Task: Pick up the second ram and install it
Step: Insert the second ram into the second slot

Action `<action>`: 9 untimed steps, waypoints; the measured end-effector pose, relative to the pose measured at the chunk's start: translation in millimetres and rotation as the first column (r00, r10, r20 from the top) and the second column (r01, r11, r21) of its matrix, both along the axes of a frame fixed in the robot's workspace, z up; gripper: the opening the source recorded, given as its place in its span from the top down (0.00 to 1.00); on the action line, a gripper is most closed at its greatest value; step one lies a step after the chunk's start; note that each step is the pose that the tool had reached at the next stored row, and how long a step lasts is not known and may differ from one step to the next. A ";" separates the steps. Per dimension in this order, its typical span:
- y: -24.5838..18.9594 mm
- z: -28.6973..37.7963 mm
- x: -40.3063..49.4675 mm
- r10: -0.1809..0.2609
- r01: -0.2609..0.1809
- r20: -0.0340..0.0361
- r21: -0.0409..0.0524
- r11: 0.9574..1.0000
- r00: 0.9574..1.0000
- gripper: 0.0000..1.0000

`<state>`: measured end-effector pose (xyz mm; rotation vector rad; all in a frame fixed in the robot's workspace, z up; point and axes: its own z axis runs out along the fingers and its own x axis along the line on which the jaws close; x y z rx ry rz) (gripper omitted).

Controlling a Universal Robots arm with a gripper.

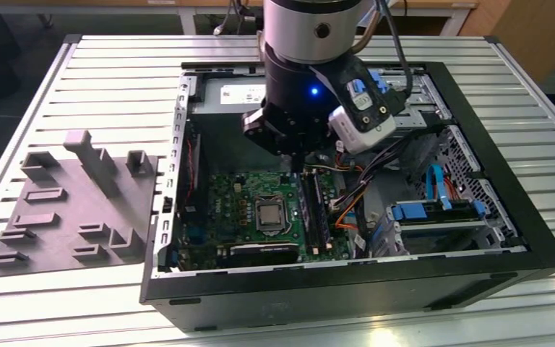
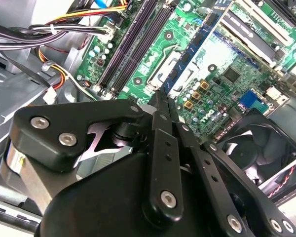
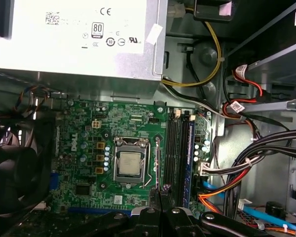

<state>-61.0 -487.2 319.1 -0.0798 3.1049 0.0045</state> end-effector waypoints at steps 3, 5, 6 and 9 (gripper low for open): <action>0.0 -0.8 0.7 0.000 0.000 0.000 0.000 1.000 1.000 0.89; -0.1 -1.0 1.0 0.000 0.000 0.000 0.000 1.000 1.000 0.89; -0.1 -1.2 1.2 0.000 0.000 0.000 0.000 1.000 1.000 0.89; 0.0 -1.6 2.2 0.000 0.000 0.000 0.000 1.000 1.000 0.89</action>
